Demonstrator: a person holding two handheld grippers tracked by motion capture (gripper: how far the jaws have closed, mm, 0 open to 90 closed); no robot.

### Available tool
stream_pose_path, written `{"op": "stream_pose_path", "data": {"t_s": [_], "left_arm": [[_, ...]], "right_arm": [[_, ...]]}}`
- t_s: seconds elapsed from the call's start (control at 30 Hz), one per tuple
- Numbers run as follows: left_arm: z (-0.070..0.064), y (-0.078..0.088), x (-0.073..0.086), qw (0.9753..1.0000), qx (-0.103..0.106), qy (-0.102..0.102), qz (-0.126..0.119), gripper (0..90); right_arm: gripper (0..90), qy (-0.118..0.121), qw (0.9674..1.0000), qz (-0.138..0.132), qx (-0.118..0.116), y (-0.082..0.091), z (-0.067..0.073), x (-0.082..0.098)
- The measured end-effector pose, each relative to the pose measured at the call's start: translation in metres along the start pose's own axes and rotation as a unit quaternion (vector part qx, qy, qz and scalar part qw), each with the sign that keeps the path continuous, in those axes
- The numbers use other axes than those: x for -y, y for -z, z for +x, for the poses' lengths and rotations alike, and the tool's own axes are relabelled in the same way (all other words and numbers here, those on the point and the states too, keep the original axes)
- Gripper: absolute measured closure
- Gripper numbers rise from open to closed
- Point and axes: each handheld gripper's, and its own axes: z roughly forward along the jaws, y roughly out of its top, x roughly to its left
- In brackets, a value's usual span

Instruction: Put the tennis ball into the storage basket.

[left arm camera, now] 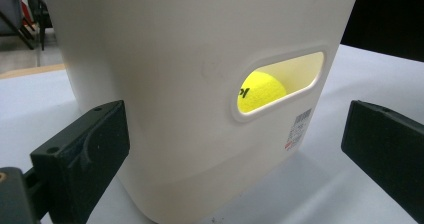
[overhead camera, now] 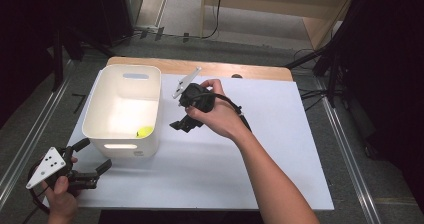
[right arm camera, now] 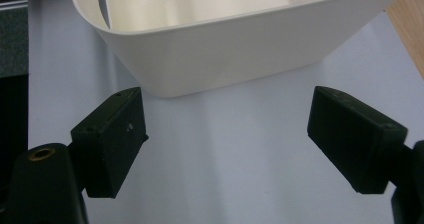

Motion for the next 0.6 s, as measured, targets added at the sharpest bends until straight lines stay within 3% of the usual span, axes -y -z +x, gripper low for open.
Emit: {"op": "stream_pose_path", "data": {"t_s": [0.37, 0.6], "left_arm": [[0.000, 0.000, 0.000, 1.0000, 0.000, 0.001, -0.001, 0.0], [0.000, 0.000, 0.000, 1.0000, 0.000, 0.002, -0.001, 0.0]], "right_arm": [[14.6, -0.026, 0.9983, -0.047, 0.020, 0.011, -0.001, 0.030], [14.6, -0.054, 0.9929, -0.101, 0.032, 0.023, -0.004, 0.059]]}}
